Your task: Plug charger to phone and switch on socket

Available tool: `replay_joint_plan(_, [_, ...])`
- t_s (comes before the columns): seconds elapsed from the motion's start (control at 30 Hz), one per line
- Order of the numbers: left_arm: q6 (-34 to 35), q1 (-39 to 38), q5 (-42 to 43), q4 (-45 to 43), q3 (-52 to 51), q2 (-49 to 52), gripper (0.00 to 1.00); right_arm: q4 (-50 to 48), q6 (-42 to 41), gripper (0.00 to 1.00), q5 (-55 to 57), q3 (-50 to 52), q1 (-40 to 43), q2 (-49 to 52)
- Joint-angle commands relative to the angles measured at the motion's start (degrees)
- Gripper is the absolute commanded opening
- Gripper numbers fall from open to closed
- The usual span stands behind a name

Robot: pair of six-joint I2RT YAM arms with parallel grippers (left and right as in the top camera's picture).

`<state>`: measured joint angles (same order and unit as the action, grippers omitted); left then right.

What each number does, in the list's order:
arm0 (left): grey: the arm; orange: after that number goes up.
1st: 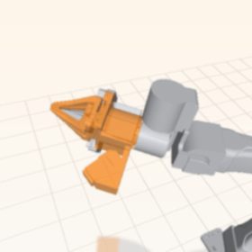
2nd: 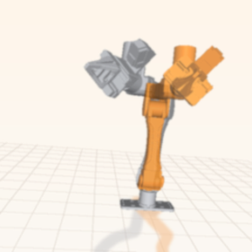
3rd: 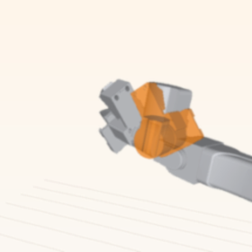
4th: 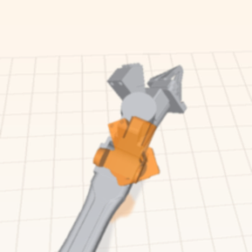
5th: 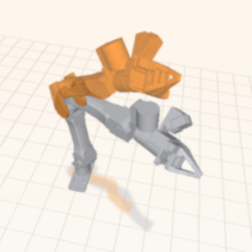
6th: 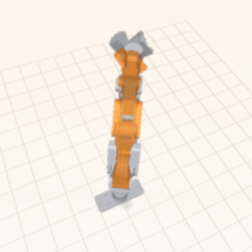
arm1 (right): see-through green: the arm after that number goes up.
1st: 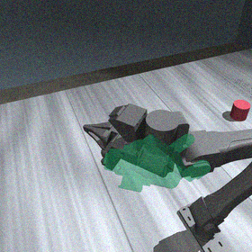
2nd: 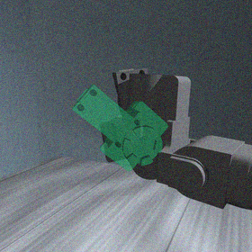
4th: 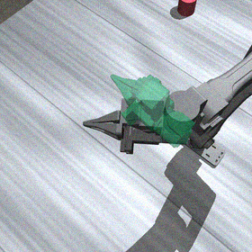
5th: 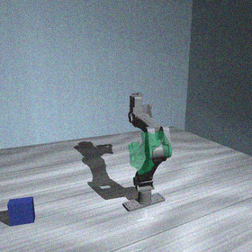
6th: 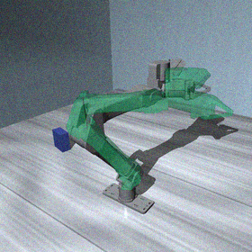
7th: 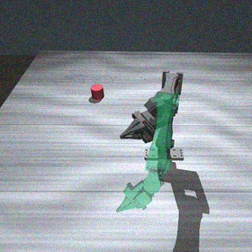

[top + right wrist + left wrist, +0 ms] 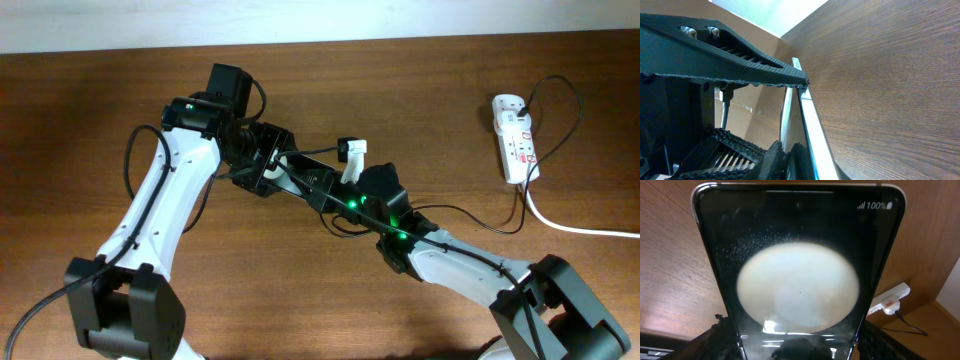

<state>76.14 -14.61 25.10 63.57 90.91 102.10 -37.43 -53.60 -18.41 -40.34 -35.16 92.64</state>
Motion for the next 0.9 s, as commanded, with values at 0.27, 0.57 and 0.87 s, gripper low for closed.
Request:
replay_joint_plan(0.27, [0.37,0.02,1.05,-0.11,1.29,-1.55,0.43,-1.03,0.57,0.17,0.7,-1.05,-0.35,0.52])
replay_joint_plan(0.57, [-1.03,1.03,1.03,-0.15,1.29,-1.55,0.48,-3.04,0.57,0.15,-0.17,-1.05,-0.28,0.52])
replay_joint_plan(0.87, [-5.51,3.93,2.38,-0.79,1.29,-1.55,0.48,-4.0,-1.36,0.05,-9.68,-1.05,6.1,0.42])
